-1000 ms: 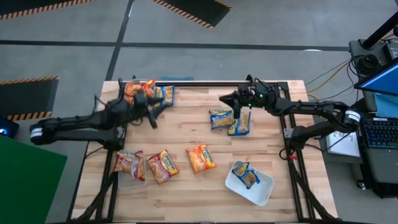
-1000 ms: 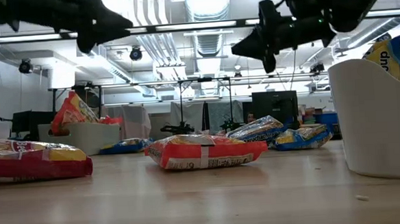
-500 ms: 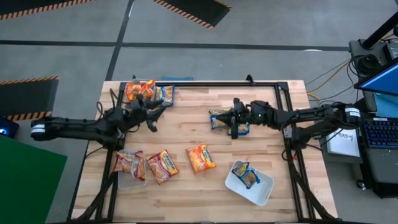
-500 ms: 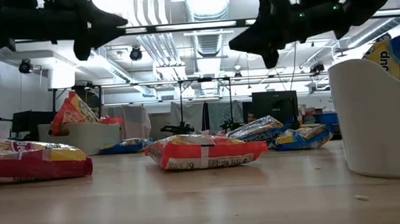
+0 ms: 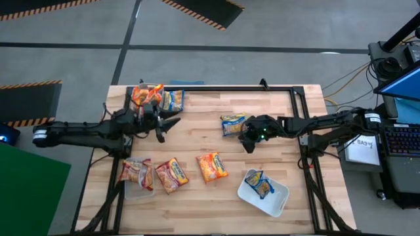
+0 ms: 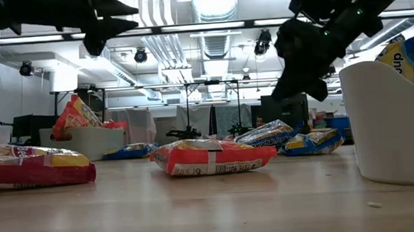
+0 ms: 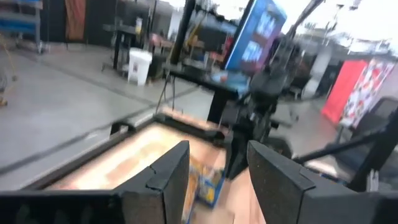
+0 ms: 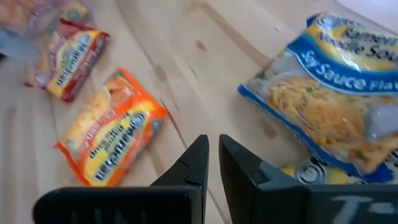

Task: Sort Maruchan noodles
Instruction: Put the blue noodle pack into the white bin

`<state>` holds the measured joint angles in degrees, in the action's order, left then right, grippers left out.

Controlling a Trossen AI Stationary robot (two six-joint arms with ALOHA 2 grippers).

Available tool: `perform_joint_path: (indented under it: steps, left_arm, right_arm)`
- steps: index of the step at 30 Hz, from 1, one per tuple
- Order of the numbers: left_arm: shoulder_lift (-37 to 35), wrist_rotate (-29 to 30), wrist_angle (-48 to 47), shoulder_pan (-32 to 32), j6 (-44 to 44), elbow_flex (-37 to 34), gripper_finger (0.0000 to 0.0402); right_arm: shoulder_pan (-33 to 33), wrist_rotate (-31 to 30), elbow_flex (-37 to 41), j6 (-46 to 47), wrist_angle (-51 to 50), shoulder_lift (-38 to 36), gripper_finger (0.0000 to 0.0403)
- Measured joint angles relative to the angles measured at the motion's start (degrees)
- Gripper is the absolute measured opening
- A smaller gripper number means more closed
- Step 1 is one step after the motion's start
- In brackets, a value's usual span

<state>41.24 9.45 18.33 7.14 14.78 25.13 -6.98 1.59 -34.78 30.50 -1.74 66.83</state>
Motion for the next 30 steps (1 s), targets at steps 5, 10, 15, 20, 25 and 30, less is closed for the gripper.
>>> perform_joint_path:
  steps: [5,10,15,20,25,30]
  left_arm:
    - [2.0,0.0,-6.0,0.0,1.6,2.3,0.0145]
    - [4.9,0.0,-6.9,-0.1,2.1,2.0,0.0145]
    - [9.3,0.0,-6.4,-0.1,0.9,2.0,0.0145]
    - [14.8,0.5,-2.2,-0.1,-1.0,2.1,0.0145]
    - [20.2,0.5,3.0,0.0,-3.6,3.1,0.0145]
    - [27.4,0.6,5.1,0.1,-6.4,6.3,0.0146]
  right_arm:
    - [-2.5,-0.2,-5.2,5.5,-2.4,0.0,0.0028]
    - [-3.5,-0.3,-16.3,7.5,-23.5,0.5,0.0028]
    - [-3.6,-3.3,-23.7,9.1,-34.6,1.8,0.0029]
    - [-4.5,-2.4,-24.8,11.6,-38.3,3.7,0.0039]
    - [-8.0,0.6,-22.4,11.8,-38.0,4.3,0.01]
    - [-12.9,0.8,-19.6,8.1,-36.0,4.5,0.0183]
